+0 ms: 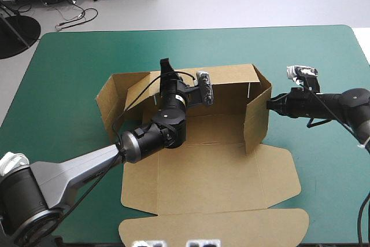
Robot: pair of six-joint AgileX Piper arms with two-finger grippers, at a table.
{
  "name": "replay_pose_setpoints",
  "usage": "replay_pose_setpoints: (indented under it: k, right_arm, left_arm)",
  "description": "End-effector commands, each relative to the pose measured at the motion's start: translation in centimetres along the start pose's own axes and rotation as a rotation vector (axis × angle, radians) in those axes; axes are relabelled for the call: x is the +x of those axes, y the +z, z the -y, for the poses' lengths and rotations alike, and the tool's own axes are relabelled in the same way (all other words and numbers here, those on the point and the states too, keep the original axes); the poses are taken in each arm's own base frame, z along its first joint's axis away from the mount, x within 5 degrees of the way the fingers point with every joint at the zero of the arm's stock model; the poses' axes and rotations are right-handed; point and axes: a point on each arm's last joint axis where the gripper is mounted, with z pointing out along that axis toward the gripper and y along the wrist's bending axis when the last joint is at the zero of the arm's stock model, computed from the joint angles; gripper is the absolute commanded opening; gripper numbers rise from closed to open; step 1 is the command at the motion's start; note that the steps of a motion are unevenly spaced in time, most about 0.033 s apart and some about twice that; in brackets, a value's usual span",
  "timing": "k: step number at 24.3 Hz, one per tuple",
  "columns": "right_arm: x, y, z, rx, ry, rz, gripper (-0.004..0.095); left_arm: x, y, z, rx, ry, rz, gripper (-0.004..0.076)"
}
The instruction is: Fold the box
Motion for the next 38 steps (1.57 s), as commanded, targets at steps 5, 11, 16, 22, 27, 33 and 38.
replay_pose_setpoints:
  k: [5,11,16,22,27,33,38]
  right_arm:
    - [-0.6,-2.1,-2.2,-0.037,-0.22,0.115,0.0105]
    - [-1.4,-3.4,-3.2,-0.032,-0.338,0.089,0.0342]
    - [-0.9,-3.4,-3.5,-0.068,-0.358,0.041,0.0342]
    - [-0.6,-3.4,-3.8,-0.113,-0.355,0.015,0.0342]
    - [-0.8,-3.4,-3.7,-0.097,-0.36,0.024,0.0342]
    - [0.0,1.3,-4.7,-0.068,-0.479,-0.019,0.0342]
    - [-1.1,3.3,-4.7,0.081,-0.434,0.083,0.0341]
  left_arm:
    - [0.0,-0.8,-0.7,0.003,-0.05,0.013,-0.001]
    - [-0.1,-0.8,-1.0,-0.02,-0.038,0.019,-0.001]
    - [-0.1,-0.8,-1.0,-0.022,-0.057,0.02,-0.001]
    - [-0.1,-0.8,-1.0,-0.024,-0.066,0.018,-0.001]
    - [-0.2,-0.8,-1.0,-0.022,-0.073,0.027,-0.001]
    - [-0.2,-0.8,-1.0,-0.023,-0.08,0.029,-0.001]
    - [-0.1,-0.8,-1.0,-0.024,-0.08,0.023,-0.001]
